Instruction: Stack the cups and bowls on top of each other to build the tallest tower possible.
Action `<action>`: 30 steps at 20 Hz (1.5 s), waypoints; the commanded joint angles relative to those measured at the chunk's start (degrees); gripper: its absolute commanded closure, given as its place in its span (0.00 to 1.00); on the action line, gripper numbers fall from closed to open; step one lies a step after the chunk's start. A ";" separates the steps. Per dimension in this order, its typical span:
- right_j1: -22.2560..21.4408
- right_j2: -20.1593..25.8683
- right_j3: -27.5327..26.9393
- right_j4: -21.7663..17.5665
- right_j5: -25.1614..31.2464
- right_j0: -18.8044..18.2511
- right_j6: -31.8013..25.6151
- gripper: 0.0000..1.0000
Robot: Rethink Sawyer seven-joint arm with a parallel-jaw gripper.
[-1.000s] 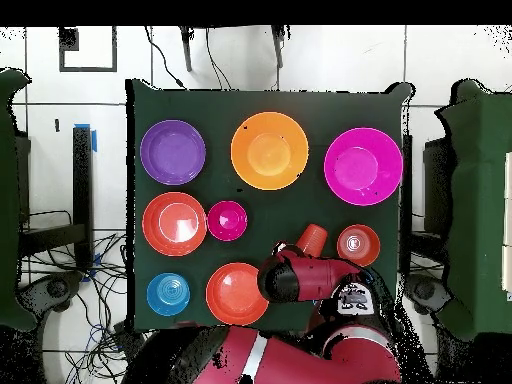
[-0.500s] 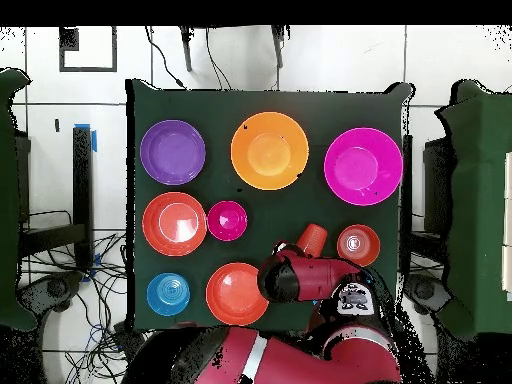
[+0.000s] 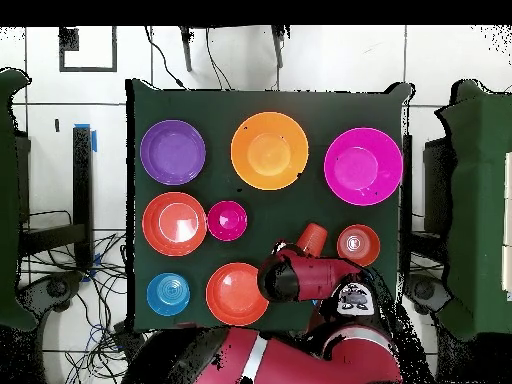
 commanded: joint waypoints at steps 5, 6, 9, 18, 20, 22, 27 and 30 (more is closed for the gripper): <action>3.40 -0.52 -5.81 4.84 -3.44 6.21 7.53 0.00; 3.58 -0.57 -5.94 4.98 -3.65 6.29 7.44 0.00; 3.79 -1.16 -6.43 5.44 -3.86 6.87 7.15 0.00; 4.34 0.25 -5.99 5.79 -5.60 5.41 6.25 0.00; 4.22 0.34 -5.85 5.68 -5.83 5.30 6.21 0.00; 4.19 0.42 -5.78 5.77 -5.82 5.24 6.19 0.00; 4.35 0.29 -5.50 6.38 -6.36 5.14 6.64 0.00; 4.30 0.56 -5.57 6.58 -6.27 4.91 6.56 0.00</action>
